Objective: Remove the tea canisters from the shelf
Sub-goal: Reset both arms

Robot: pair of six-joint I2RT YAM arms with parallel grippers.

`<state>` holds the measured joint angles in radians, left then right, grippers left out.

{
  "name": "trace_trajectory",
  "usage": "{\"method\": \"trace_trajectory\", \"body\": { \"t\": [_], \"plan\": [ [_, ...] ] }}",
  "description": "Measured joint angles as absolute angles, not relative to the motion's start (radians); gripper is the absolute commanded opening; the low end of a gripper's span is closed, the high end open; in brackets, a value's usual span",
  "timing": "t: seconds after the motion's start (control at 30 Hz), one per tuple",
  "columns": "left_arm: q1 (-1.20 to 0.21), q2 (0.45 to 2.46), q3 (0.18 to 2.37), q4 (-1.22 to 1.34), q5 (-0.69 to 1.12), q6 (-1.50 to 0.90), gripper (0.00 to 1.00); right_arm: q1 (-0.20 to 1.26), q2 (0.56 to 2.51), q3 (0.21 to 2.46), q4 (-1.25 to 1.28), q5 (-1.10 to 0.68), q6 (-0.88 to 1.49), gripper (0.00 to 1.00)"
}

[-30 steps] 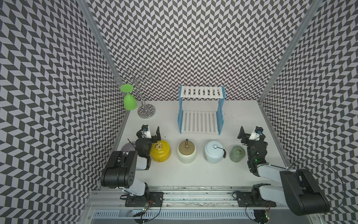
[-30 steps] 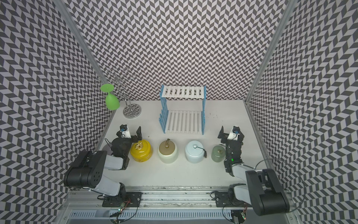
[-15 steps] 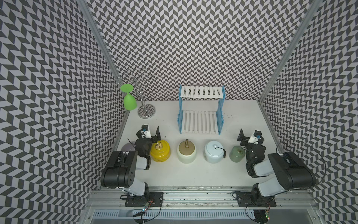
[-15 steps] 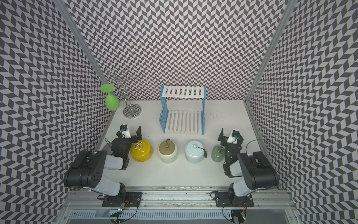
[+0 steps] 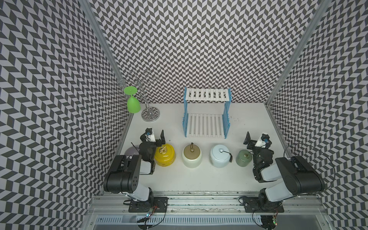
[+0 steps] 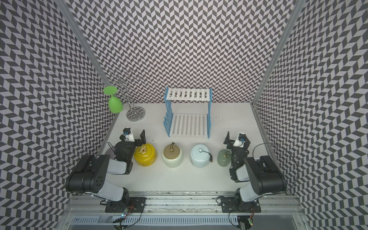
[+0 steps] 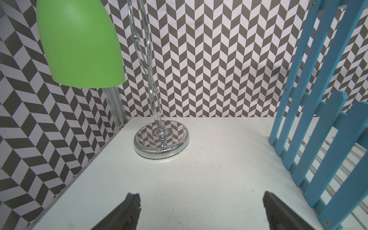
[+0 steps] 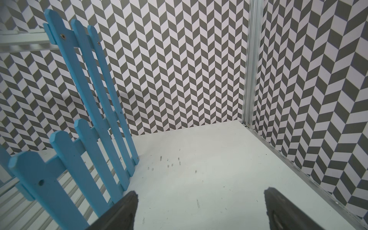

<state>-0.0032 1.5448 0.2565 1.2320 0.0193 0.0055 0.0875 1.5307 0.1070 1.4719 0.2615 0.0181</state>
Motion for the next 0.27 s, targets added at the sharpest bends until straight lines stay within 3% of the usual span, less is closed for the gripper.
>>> {"method": "trace_trajectory", "body": {
  "t": [0.27],
  "plan": [
    [-0.003, 1.545, 0.257, 1.232, 0.02, 0.006, 1.0, 0.087, 1.53, 0.105, 1.472, 0.252, 0.012, 1.0]
  ]
}}
